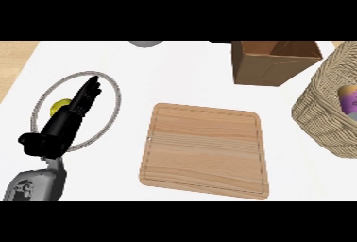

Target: Pick the can from the cutting board and place it in the basket

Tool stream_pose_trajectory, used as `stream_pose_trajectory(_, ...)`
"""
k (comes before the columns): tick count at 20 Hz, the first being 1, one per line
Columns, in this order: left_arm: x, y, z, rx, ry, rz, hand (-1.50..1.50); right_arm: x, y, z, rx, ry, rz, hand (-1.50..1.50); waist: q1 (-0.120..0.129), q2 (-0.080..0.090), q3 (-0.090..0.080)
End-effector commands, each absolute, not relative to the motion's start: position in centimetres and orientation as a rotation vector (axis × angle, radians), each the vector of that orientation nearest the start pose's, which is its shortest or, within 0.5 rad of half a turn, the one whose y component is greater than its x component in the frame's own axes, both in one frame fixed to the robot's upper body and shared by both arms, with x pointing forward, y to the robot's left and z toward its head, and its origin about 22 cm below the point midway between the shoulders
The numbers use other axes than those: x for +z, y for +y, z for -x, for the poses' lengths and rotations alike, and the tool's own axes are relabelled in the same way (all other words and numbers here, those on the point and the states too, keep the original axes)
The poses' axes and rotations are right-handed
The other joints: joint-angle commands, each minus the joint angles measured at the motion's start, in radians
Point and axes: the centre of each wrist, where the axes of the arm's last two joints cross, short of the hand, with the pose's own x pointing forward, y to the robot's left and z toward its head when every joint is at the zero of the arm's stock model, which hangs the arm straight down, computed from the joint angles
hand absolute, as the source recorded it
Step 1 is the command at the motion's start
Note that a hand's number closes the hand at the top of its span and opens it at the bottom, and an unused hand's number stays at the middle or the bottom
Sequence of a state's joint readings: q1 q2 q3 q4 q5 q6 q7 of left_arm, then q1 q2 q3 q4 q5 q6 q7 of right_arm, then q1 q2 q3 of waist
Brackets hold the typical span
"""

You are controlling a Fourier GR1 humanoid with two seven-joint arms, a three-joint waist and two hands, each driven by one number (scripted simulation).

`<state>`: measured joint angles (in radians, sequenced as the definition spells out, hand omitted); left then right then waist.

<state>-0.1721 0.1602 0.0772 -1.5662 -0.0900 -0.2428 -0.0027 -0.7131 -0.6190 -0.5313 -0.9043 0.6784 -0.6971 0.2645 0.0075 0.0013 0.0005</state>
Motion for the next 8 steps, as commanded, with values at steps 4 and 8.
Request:
stream_pose_trajectory(4,4.6,26.4,-28.7,-0.386,-1.689,-0.031,0.0,19.7,-46.5,-34.0,-0.696,-1.457,1.471,-1.5,-0.013,-0.001,0.0)
stream_pose_trajectory(8,6.6,27.0,-26.3,-0.374,-1.682,-0.045,0.0,20.3,-48.6,-30.8,-0.783,-1.454,1.343,-1.5,-0.018,-0.009,0.0)
